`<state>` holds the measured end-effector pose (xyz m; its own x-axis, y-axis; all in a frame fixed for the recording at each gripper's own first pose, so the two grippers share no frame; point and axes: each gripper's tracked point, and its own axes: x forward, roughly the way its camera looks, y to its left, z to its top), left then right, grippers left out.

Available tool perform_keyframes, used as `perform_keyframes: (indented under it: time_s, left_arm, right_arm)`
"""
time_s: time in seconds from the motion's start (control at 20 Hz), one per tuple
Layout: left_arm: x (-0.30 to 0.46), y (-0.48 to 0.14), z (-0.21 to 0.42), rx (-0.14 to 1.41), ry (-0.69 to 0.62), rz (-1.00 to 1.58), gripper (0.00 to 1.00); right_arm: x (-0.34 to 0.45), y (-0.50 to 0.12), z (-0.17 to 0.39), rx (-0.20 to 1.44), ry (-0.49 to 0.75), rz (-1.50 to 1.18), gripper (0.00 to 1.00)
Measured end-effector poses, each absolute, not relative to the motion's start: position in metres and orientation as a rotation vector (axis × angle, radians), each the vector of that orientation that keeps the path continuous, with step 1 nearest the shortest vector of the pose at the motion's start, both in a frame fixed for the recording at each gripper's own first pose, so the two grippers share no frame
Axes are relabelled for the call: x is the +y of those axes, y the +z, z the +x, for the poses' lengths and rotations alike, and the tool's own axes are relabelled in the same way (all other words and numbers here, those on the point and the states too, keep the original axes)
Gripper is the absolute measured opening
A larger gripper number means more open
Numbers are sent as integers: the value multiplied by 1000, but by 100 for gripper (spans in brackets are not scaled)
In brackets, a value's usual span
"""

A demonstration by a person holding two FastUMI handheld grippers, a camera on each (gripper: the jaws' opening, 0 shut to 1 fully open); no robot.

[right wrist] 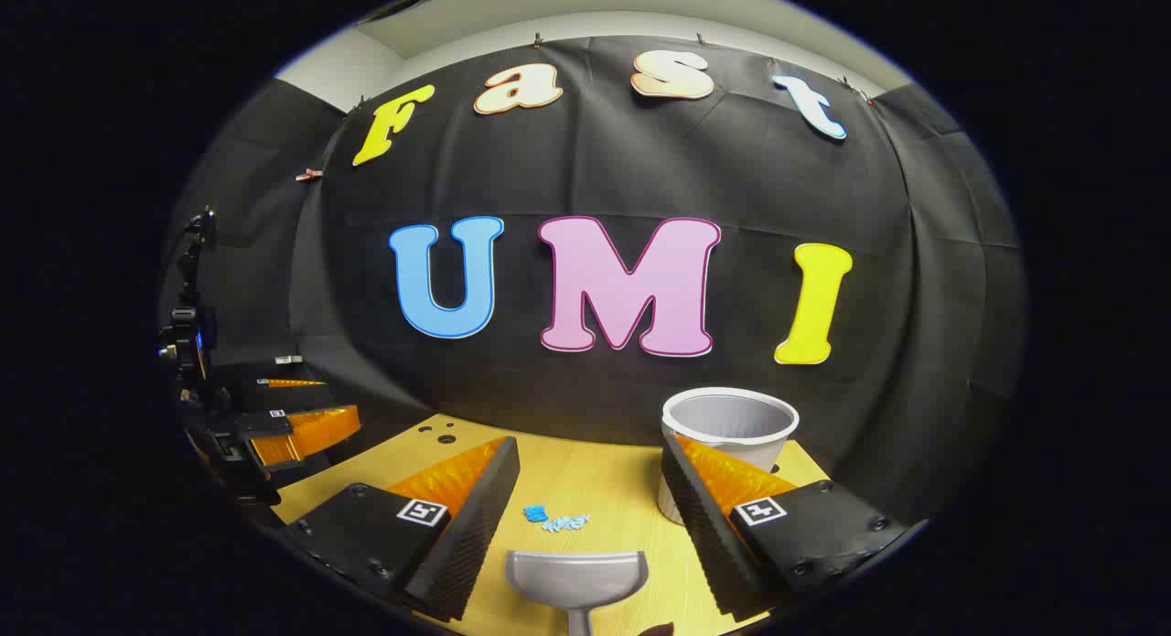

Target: Pick up the small broom and dustpan from the desktop, sweep the trash into the dustpan with the broom, and then empty the trash into the garbage bin.

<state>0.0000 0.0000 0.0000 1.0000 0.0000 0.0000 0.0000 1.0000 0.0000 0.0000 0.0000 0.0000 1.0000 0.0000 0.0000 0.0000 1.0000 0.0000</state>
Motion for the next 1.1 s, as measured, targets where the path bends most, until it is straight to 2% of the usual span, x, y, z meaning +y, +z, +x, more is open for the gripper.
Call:
perform_keyframes:
  time_s: [1.1]
  left_arm:
    - [-3, -4, 10, 39, -9, -4, 95]
  right_arm:
    - [-4, -18, 12, 54, 11, 6, 97]
